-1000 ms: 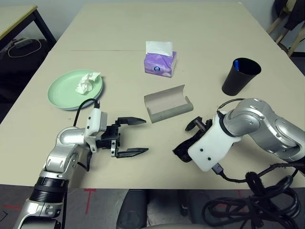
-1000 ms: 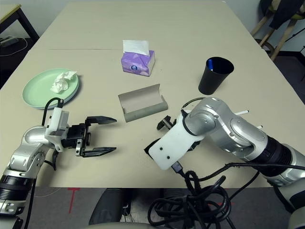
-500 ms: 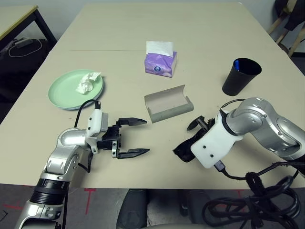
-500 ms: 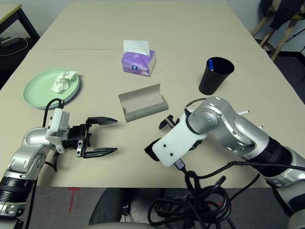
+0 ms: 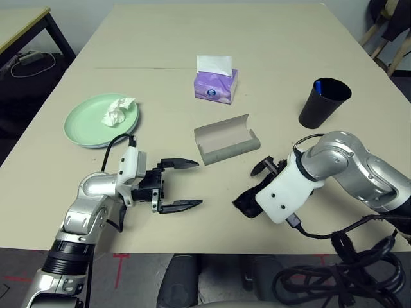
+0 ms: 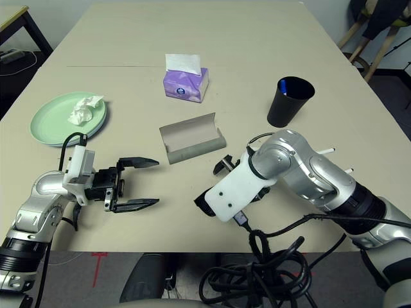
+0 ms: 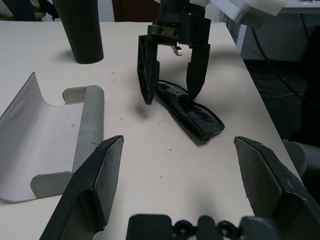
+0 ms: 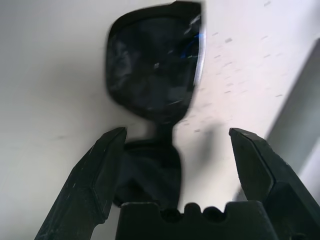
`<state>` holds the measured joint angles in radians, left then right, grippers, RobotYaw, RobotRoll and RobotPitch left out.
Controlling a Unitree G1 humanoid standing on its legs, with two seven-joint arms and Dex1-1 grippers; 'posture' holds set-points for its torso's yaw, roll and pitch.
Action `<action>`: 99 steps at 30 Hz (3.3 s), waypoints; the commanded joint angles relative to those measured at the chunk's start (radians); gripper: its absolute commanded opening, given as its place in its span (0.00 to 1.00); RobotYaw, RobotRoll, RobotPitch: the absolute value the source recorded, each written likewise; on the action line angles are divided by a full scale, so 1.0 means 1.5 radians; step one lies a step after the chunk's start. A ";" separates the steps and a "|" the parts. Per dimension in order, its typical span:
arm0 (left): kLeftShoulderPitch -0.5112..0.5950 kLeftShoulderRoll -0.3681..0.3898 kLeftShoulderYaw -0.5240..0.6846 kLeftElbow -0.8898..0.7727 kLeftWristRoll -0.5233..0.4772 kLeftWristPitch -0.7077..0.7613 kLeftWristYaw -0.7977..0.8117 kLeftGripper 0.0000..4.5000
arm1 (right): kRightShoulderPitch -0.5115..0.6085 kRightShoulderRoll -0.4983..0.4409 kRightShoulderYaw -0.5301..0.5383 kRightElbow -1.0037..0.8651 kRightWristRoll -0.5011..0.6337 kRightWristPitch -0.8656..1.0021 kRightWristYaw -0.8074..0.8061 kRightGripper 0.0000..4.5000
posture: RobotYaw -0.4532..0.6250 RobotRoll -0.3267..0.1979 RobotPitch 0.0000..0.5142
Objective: Organize and tidy the items on the table.
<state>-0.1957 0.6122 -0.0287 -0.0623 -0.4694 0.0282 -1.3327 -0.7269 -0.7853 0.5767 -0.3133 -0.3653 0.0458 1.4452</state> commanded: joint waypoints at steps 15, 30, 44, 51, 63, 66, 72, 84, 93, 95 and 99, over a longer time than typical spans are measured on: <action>-0.004 0.007 -0.009 0.005 0.003 0.003 -0.006 1.00 | -0.009 -0.018 -0.027 -0.080 0.037 0.079 0.062 1.00 | 0.47 0.62 0.30; -0.008 0.010 -0.008 0.008 0.002 0.008 -0.009 1.00 | 0.011 -0.010 -0.020 -0.066 0.041 0.079 0.047 1.00 | 0.47 0.62 0.30; -0.003 0.010 -0.008 0.001 0.003 0.010 -0.006 1.00 | 0.030 -0.009 -0.014 -0.029 0.026 0.016 0.034 1.00 | 0.47 0.62 0.31; 0.000 0.011 -0.007 -0.002 0.004 0.011 -0.004 1.00 | 0.040 -0.007 -0.012 -0.002 0.015 -0.011 0.025 1.00 | 0.48 0.62 0.31; 0.003 0.013 -0.008 -0.004 0.003 0.010 -0.002 1.00 | 0.026 0.018 -0.013 -0.010 0.010 0.004 0.038 1.00 | 0.48 0.62 0.31; 0.003 0.013 -0.008 -0.004 0.003 0.010 -0.002 1.00 | 0.027 0.016 -0.013 -0.009 0.011 0.002 0.040 1.00 | 0.48 0.62 0.31; 0.003 0.013 -0.009 -0.004 0.004 0.011 -0.001 1.00 | 0.033 0.012 -0.012 0.000 0.009 -0.010 0.038 0.70 | 0.48 0.62 0.31; 0.002 0.012 -0.008 -0.003 0.004 0.009 -0.001 1.00 | 0.027 0.015 -0.014 0.008 0.007 -0.021 0.042 0.08 | 0.48 0.62 0.30; -0.004 0.012 -0.010 0.005 0.005 0.007 -0.005 1.00 | -0.019 0.022 -0.031 -0.015 0.029 0.012 0.073 0.08 | 0.47 0.62 0.28; -0.005 0.012 -0.010 0.006 0.006 0.006 -0.006 1.00 | -0.037 0.020 -0.041 -0.021 0.043 0.026 0.081 0.08 | 0.47 0.62 0.27; -0.006 0.012 -0.006 0.007 0.004 0.006 -0.004 1.00 | -0.105 0.044 -0.045 -0.051 0.072 0.116 0.110 0.08 | 0.47 0.62 0.26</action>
<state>-0.2081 0.6243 -0.0309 -0.0608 -0.4686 0.0413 -1.3328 -0.8618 -0.7267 0.5321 -0.3513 -0.2881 0.1702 1.5899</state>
